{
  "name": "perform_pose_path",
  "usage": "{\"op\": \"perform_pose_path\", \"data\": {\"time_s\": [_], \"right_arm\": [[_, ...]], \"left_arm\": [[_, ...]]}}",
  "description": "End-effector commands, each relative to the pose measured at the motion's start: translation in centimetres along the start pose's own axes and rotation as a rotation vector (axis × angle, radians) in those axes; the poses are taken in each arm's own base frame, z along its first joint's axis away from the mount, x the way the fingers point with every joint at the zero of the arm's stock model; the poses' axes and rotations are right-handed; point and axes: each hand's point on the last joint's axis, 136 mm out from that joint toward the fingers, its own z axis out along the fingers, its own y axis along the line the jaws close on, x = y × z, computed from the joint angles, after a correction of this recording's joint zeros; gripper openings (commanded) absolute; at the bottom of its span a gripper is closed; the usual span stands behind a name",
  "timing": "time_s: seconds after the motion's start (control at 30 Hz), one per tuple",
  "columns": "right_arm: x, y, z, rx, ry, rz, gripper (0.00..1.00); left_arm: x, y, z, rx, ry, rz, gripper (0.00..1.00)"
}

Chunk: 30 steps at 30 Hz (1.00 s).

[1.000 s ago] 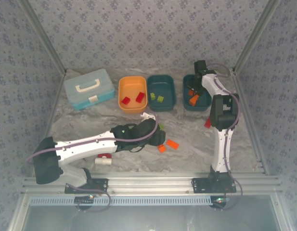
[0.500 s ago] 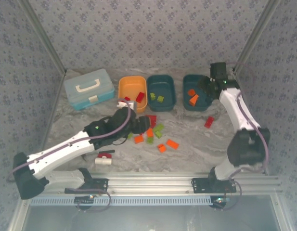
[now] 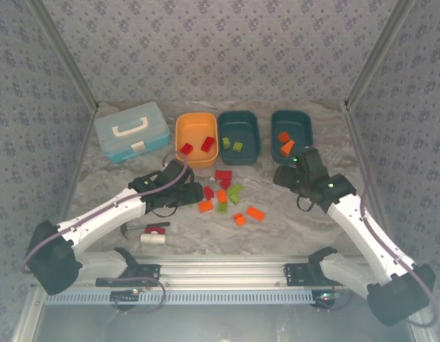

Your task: Sort the legos into containers by color

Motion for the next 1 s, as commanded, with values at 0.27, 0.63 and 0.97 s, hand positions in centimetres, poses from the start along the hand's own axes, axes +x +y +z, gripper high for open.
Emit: {"op": "perform_pose_path", "data": {"time_s": [0.27,0.63,0.97], "right_arm": [[-0.6,-8.4,10.9,0.245,0.176,0.208,0.79],[-1.4,-10.2,15.6,0.245,0.219,0.187,0.69],[-2.9,-9.5,17.6,0.21,0.263,0.136,0.58]], "left_arm": [[-2.1,-2.1,-4.5,0.118,-0.113,-0.004,0.67],[-3.2,-5.1,-8.5,0.416,-0.249,-0.032,0.72],[-3.2,-5.6,-8.5,0.496,-0.242,-0.074,0.72]]}}
